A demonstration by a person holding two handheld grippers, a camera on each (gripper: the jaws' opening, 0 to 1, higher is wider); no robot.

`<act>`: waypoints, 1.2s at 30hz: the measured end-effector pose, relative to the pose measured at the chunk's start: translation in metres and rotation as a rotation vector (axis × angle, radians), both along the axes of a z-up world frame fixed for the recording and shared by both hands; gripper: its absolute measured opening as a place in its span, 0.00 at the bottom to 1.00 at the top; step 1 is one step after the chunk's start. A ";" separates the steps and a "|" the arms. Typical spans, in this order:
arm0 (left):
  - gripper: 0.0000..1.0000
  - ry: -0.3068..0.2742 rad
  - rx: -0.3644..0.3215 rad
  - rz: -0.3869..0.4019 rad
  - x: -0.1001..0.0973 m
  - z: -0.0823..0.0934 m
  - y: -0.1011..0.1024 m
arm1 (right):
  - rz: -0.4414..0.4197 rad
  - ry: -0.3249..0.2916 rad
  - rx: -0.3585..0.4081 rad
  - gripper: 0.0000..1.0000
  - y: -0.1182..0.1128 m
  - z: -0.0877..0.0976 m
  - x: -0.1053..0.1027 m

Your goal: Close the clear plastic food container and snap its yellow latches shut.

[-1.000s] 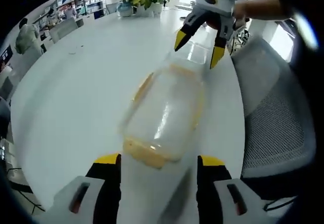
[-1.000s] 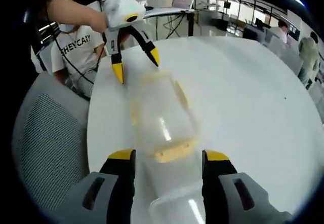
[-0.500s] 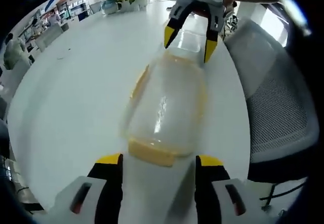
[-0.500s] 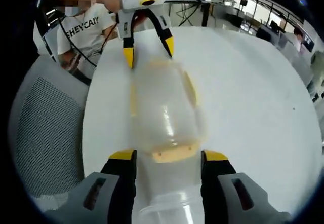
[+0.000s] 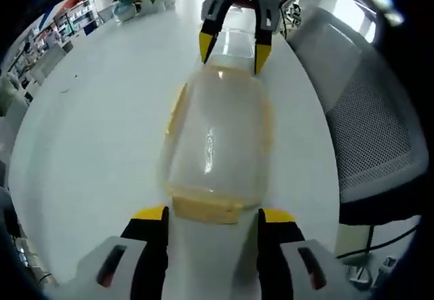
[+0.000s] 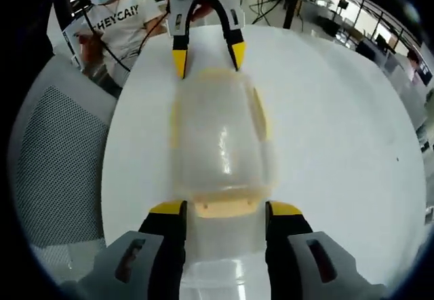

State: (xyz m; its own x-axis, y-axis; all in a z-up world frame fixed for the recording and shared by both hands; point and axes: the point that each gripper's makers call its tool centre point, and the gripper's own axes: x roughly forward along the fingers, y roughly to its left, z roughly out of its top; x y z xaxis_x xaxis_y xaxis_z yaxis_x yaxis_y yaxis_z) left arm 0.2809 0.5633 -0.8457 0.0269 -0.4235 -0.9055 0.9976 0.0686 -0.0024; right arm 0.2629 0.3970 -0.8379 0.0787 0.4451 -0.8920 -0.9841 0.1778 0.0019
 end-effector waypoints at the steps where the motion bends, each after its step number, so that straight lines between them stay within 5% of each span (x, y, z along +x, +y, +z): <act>1: 0.46 -0.001 0.009 -0.011 0.000 -0.002 0.001 | 0.002 0.001 -0.004 0.44 0.000 -0.001 0.000; 12: 0.34 -0.012 0.011 -0.042 0.005 -0.002 -0.001 | 0.047 0.013 -0.054 0.38 -0.001 -0.011 -0.001; 36: 0.33 -0.028 0.034 -0.090 0.004 -0.002 -0.003 | 0.080 0.011 -0.120 0.36 0.000 -0.013 0.001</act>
